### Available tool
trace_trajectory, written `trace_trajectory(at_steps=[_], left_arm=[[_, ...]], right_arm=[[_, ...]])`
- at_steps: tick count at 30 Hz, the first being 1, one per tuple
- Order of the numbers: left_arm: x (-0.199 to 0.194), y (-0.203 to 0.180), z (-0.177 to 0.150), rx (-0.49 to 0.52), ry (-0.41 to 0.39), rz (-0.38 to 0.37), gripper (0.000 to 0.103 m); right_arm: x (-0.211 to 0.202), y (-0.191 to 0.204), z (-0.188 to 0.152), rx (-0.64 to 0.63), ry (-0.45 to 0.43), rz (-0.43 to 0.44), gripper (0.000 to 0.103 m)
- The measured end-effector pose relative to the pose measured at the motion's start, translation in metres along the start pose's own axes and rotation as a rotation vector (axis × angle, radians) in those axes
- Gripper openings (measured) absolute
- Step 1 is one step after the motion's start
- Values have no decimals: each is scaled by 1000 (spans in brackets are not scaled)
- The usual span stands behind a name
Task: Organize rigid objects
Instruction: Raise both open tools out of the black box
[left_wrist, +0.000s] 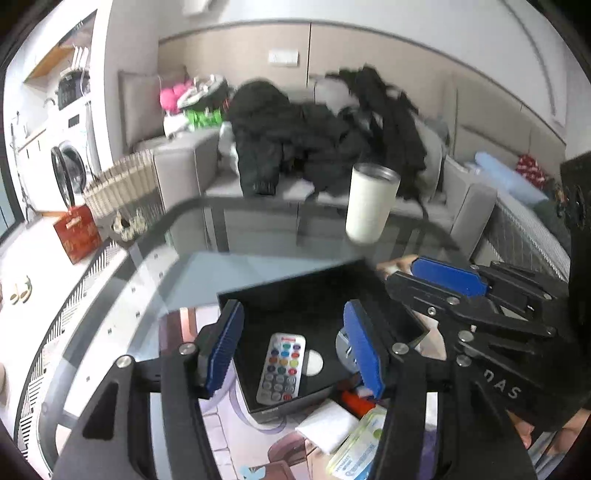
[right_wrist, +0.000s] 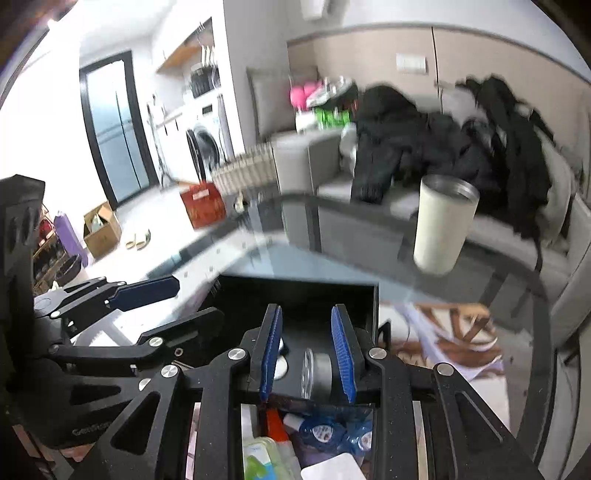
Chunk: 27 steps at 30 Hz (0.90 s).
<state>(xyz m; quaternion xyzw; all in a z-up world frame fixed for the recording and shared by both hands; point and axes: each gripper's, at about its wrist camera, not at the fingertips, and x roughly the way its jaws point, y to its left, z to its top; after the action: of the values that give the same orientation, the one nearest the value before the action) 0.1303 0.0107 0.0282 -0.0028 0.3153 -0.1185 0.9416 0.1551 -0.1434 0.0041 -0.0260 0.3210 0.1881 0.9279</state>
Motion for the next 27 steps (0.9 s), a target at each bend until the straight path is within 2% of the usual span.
trace_trajectory(at_steps=[3, 7, 9, 13, 19, 27], left_arm=[[-22, -3, 2, 30, -101, 2, 63], [-52, -9, 3, 57, -241, 29, 77], [-68, -10, 2, 42, -294, 24, 78], [-86, -10, -4, 16, -336, 29, 78], [-107, -17, -17, 24, -379, 19, 80], [-108, -23, -24, 29, -354, 1, 80]], right_arm=[[-22, 5, 3, -11, -87, -1, 28], [-53, 10, 4, -9, -209, -3, 29], [-69, 12, 4, -14, -260, -5, 30], [-99, 15, 1, -14, -338, -5, 38], [-134, 19, -12, -41, -401, 2, 41], [-150, 16, -25, -60, -385, 7, 41]])
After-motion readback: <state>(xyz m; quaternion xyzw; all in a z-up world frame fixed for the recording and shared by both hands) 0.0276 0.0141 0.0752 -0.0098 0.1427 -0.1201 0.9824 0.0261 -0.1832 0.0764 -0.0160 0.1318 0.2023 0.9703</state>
